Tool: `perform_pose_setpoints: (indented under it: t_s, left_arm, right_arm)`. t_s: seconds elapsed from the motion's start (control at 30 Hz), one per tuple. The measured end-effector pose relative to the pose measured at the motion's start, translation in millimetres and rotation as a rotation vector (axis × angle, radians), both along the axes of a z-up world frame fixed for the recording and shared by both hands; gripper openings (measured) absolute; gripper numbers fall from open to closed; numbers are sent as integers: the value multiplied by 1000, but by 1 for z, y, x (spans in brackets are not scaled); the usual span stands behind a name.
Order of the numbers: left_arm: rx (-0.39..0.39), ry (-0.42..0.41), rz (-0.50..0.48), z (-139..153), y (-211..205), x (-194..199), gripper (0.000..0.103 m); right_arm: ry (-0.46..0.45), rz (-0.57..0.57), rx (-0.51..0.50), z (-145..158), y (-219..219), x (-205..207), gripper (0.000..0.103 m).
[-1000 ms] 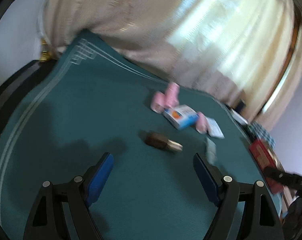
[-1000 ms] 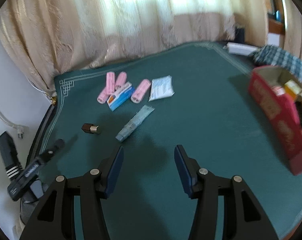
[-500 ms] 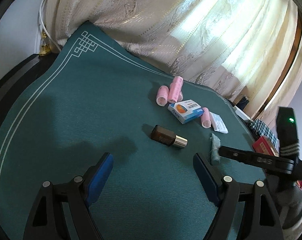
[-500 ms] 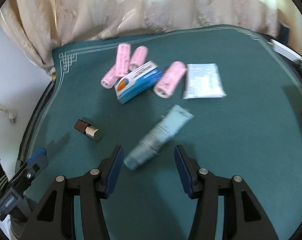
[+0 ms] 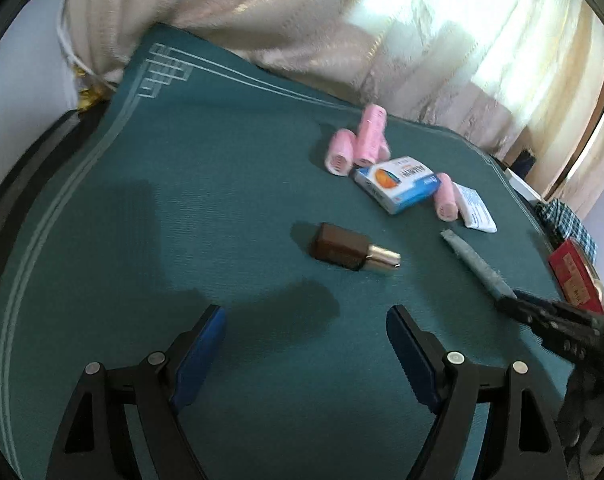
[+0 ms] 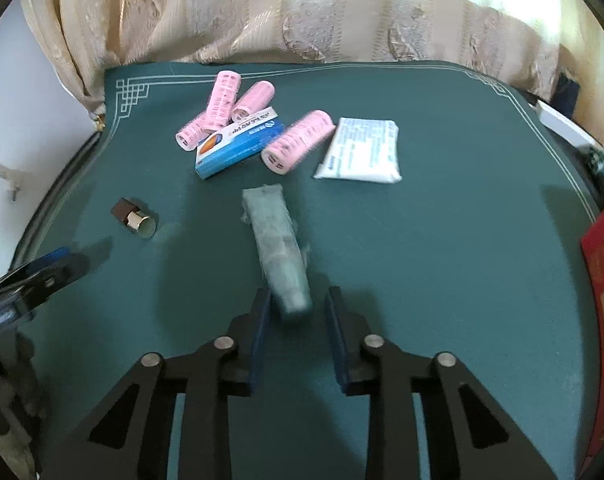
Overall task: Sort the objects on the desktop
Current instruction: 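Return to the pile and grasp the brown bottle with the left gripper, then grasp the grey tube with the right gripper while the left holds the brown bottle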
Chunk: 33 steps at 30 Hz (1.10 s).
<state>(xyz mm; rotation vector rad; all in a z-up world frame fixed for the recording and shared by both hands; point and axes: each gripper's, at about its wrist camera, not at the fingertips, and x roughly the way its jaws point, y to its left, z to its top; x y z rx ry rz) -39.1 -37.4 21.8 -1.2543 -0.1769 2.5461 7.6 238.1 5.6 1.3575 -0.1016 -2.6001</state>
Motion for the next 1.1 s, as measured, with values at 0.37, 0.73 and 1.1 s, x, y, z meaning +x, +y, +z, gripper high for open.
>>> perform_pose_setpoints:
  t_s: [0.37,0.73,1.1]
  left_arm:
    - [-152,66,-40,15,49,-31,84]
    - [-250,18,-131,-5,63,-54,84]
    - [-159,54,-148,4,67,-35,61]
  right_arm:
    - [26,21,-61,1,9,4,24]
    - [26,47,-132,-2,13,2,36]
    - [21,47,-129,-1,14,2,36]
